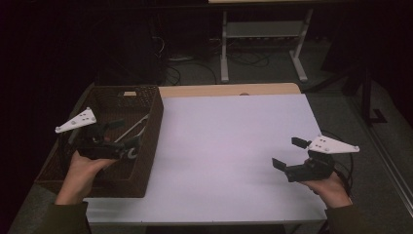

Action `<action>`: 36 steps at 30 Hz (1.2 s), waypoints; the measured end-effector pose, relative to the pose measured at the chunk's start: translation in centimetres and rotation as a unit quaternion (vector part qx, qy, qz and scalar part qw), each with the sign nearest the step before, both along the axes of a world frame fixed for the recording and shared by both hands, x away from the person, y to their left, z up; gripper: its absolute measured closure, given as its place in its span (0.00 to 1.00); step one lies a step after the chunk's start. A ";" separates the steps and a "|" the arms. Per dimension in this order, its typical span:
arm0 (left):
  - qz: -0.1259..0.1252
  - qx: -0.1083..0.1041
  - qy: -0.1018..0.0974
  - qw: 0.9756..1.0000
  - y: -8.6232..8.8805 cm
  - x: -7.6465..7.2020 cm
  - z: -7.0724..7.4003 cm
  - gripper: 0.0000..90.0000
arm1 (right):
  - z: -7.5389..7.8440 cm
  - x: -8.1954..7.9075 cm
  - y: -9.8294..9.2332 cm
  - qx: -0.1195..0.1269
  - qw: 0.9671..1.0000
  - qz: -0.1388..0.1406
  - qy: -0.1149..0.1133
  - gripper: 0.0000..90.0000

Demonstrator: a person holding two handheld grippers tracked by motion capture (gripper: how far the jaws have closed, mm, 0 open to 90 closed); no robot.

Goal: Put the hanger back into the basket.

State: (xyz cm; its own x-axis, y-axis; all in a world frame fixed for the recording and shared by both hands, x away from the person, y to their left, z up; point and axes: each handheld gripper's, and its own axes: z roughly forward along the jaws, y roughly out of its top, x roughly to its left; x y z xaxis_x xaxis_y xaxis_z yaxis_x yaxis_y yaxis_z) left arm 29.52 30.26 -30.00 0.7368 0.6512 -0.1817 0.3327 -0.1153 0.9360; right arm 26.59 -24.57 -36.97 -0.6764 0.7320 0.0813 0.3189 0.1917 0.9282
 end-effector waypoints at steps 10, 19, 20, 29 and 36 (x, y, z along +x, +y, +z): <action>-0.023 -0.019 -0.022 0.999 -3.0 -0.3 -1.0 0.00 | 2.4 0.5 1.0 0.020 0.999 0.011 -0.032 0.00; -0.035 -0.036 -0.015 0.999 -4.0 -0.2 -2.6 0.00 | 3.9 1.2 2.0 0.041 0.998 0.020 -0.049 0.00; -0.036 -0.036 -0.017 0.999 -4.1 -0.2 -2.8 0.00 | 4.0 1.3 2.1 0.044 0.998 0.020 -0.052 0.00; -0.042 -0.039 -0.021 0.998 -4.1 -0.2 -3.0 0.00 | 4.6 1.7 2.7 0.054 0.996 0.027 -0.061 0.00; -0.043 -0.040 -0.021 0.998 -4.2 -0.3 -3.0 0.00 | 5.2 1.9 2.9 0.063 0.995 0.030 -0.073 0.00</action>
